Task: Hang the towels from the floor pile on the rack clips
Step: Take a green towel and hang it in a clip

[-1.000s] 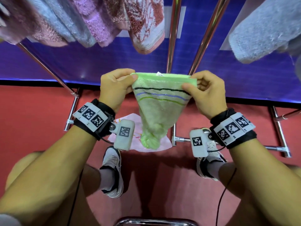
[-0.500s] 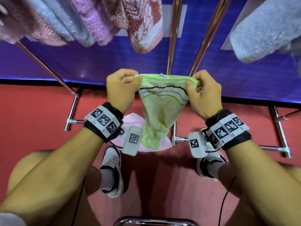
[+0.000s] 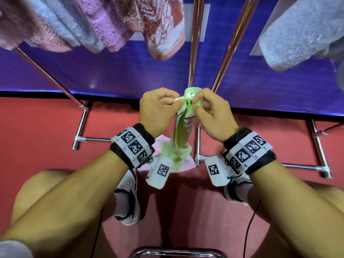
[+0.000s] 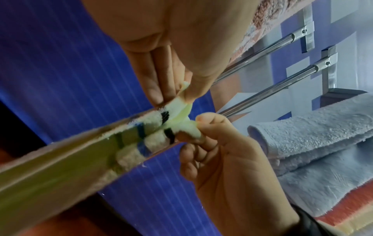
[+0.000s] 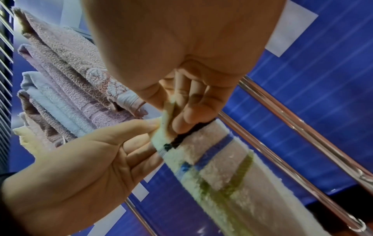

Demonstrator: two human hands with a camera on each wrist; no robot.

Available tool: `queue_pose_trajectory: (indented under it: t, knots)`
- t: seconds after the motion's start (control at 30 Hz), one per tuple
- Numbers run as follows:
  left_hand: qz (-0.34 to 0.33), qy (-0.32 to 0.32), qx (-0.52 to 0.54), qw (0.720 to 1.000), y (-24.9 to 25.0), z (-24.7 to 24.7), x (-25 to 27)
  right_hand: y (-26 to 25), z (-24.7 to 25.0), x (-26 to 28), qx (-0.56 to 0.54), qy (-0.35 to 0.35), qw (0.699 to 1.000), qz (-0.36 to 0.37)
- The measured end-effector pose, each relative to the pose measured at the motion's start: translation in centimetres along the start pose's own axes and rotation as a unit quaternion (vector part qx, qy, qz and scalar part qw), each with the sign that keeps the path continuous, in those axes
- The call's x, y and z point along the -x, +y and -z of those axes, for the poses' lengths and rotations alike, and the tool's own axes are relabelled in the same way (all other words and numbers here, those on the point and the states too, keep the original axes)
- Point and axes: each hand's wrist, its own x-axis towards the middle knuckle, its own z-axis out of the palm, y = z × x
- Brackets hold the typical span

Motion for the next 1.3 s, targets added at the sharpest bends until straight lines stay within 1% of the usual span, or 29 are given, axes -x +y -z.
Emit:
queue_pose_trajectory:
  t: [0.1,0.17,0.23,0.33,0.43,0.53,0.57,0.63,0.7,0.77,0.83,0.9,0.97,1.03,1.1,1.17,1.2,1.27,1.3]
  knots:
    - [0.009,-0.005,0.016,1.0,0.3,-0.4,0.2,-0.3,-0.2,0.1,-0.047,-0.019,0.999,-0.021]
    - [0.016,0.005,0.03,0.999,0.5,-0.4,0.0,-0.3,0.1,0.0,-0.065,-0.014,0.997,-0.032]
    - [0.028,0.023,0.047,0.998,0.8,-0.3,-0.3,0.1,0.5,-0.2,-0.058,0.003,0.998,-0.03]
    - [0.045,0.053,0.073,0.995,1.2,0.2,-1.1,0.6,0.8,-0.3,-0.032,0.011,0.999,-0.01]
    - [0.053,0.089,0.099,0.99,1.1,1.0,-2.1,0.6,1.5,-0.4,0.036,0.029,0.999,0.013]
    - [0.049,0.109,0.114,0.986,0.8,1.6,-2.7,0.7,2.3,-0.4,0.149,0.036,0.987,0.038]
    - [0.045,0.111,0.114,0.986,0.6,1.7,-2.8,0.7,2.4,-0.3,0.172,0.033,0.984,0.043]
    - [0.031,0.11,0.11,0.987,0.4,1.9,-3.0,0.7,2.4,-0.1,0.185,0.026,0.981,0.045]
    - [0.006,0.101,0.086,0.991,0.1,1.9,-3.0,0.9,2.2,-0.1,0.196,0.037,0.979,0.043]
    - [-0.027,0.08,0.046,0.995,-0.1,1.7,-2.7,1.2,2.0,-0.2,0.227,0.069,0.971,0.022]
    - [-0.059,0.042,0.025,0.997,-0.1,1.2,-2.1,1.1,2.1,-0.5,0.271,0.103,0.956,-0.041]
    - [-0.078,0.004,0.023,0.997,0.0,0.9,-1.4,0.8,2.4,-0.7,0.288,0.126,0.943,-0.107]
    - [-0.086,-0.033,0.034,0.995,0.3,0.6,-0.9,0.5,2.6,-0.9,0.281,0.147,0.938,-0.138]
    - [-0.09,-0.069,0.041,0.993,0.5,0.3,-0.4,0.5,2.5,-1.0,0.26,0.159,0.941,-0.15]
    - [-0.085,-0.085,0.031,0.992,0.6,0.0,0.0,0.5,2.1,-1.0,0.222,0.162,0.951,-0.14]
    - [-0.066,-0.073,0.03,0.995,0.4,-0.3,0.0,0.5,2.0,-0.9,0.168,0.152,0.968,-0.109]
    - [-0.054,-0.062,0.03,0.996,0.3,-0.3,0.0,0.6,2.0,-0.9,0.131,0.133,0.978,-0.094]
    - [-0.031,-0.045,0.029,0.998,0.2,-0.5,0.0,0.4,1.6,-0.8,0.03,0.057,0.994,-0.083]
    - [-0.021,-0.044,0.032,0.998,0.1,-0.6,0.1,0.3,1.4,-0.7,-0.016,0.02,0.996,-0.083]
